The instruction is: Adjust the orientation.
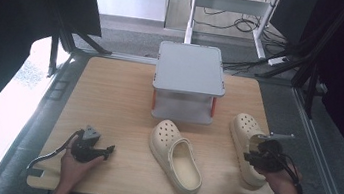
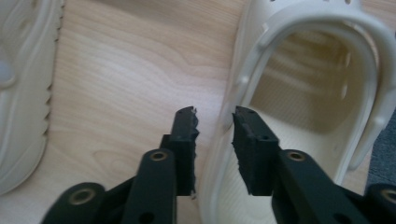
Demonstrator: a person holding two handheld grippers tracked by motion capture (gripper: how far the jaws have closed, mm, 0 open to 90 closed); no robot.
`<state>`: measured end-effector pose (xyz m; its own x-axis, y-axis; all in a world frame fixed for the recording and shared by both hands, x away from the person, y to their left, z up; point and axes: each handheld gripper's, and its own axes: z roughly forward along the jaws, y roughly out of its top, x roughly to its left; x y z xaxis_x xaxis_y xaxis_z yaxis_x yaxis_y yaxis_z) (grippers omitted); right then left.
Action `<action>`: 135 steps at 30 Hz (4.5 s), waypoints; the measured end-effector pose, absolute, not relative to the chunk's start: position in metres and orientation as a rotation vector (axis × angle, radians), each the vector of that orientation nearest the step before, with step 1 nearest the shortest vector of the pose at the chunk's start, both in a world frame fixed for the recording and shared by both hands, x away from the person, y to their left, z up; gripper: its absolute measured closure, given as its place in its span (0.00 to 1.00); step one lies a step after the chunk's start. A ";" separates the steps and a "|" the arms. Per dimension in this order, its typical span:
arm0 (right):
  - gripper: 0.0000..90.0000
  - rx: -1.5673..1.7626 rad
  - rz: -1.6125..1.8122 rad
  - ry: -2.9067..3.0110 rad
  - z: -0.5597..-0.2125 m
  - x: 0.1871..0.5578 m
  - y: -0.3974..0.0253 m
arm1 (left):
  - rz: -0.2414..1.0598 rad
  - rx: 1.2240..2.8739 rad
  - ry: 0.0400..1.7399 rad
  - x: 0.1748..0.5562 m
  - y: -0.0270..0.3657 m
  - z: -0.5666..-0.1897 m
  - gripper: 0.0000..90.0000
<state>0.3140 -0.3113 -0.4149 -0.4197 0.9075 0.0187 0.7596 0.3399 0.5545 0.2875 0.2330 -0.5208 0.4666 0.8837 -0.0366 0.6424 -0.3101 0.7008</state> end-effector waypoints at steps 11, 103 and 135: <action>0.73 1.585 0.685 2.307 -0.417 0.352 -0.314 | 0.472 2.060 1.262 0.288 0.233 -0.521 0.30; 0.68 1.198 0.716 2.646 -0.428 0.353 -0.165 | 0.472 2.062 1.257 0.288 0.233 -0.521 0.30; 0.39 1.211 0.758 2.623 -0.415 0.338 -0.164 | 0.472 2.063 1.256 0.288 0.233 -0.521 0.30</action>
